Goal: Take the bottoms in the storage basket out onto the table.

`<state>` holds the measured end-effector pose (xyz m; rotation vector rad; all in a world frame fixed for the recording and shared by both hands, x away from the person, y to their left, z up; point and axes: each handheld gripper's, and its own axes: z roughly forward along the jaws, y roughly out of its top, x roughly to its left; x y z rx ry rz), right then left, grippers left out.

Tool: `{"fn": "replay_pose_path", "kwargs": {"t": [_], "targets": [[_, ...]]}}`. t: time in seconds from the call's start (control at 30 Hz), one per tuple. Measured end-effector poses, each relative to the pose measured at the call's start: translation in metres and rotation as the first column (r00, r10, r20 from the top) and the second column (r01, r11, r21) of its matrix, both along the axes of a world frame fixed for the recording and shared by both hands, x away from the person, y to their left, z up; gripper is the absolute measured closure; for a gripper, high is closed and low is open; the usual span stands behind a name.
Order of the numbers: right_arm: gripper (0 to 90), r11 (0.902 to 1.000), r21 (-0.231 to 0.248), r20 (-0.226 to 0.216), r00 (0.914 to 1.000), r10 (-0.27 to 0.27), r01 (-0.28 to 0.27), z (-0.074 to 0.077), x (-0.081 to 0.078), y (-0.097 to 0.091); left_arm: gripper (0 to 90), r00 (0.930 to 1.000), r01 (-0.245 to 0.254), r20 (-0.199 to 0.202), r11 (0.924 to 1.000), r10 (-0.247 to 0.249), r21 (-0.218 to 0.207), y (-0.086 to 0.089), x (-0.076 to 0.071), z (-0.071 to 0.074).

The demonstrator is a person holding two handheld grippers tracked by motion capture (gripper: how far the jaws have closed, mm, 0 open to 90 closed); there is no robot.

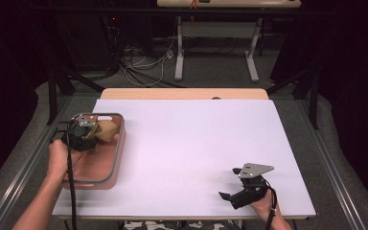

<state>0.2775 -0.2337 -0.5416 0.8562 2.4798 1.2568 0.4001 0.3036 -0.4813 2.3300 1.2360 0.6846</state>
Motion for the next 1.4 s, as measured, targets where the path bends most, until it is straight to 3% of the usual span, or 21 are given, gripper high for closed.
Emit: {"fn": "replay_pose_path", "kwargs": {"t": [1.0,1.4], "targets": [[0.5,1.0000,0.002,-0.001,1.0000,-0.005,0.005,-0.001,0.000,0.001,64.6,0.9967,0.021,0.079,0.9991,-0.018,-0.037,-0.007,-0.013,0.023],[0.6,1.0000,0.001,-0.001,1.0000,-0.005,0.005,-0.001,0.000,0.001,64.5,0.9933,0.044,0.108,0.9987,-0.041,-0.026,-0.017,-0.016,0.033]]}}
